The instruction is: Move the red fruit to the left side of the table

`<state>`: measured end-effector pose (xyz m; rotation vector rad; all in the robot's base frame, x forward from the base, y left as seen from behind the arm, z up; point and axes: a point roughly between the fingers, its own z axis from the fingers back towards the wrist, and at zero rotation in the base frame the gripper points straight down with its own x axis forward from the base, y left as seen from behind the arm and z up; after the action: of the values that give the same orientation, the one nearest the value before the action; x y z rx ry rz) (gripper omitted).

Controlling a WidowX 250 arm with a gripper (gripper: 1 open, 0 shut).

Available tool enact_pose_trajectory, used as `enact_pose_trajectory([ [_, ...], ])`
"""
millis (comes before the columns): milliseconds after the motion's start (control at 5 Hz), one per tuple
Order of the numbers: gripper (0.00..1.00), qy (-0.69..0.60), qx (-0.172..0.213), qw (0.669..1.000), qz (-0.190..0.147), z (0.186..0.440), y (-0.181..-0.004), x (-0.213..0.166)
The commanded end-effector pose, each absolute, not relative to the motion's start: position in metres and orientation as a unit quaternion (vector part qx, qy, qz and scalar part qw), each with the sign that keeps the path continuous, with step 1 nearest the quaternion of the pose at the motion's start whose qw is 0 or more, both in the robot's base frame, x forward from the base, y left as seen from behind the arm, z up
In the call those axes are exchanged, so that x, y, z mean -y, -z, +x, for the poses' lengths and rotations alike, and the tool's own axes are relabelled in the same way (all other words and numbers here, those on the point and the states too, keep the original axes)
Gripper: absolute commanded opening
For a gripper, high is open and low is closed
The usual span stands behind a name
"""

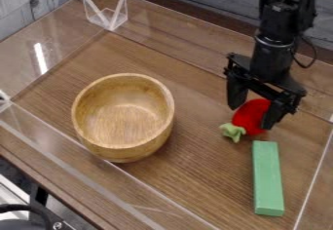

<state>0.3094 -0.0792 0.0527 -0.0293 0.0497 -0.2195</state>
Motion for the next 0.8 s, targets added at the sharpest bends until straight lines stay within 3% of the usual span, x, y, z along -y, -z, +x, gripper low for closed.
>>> enact_pose_trajectory([
  [0, 1.0, 0.113, 0.003, 0.993, -0.022, 0.31, -0.068, 0.081],
  [400, 1.0, 0.117, 0.018, 0.993, -0.026, 0.305, -0.081, 0.084],
  [600, 1.0, 0.123, 0.022, 0.992, -0.028, 0.305, -0.079, 0.087],
])
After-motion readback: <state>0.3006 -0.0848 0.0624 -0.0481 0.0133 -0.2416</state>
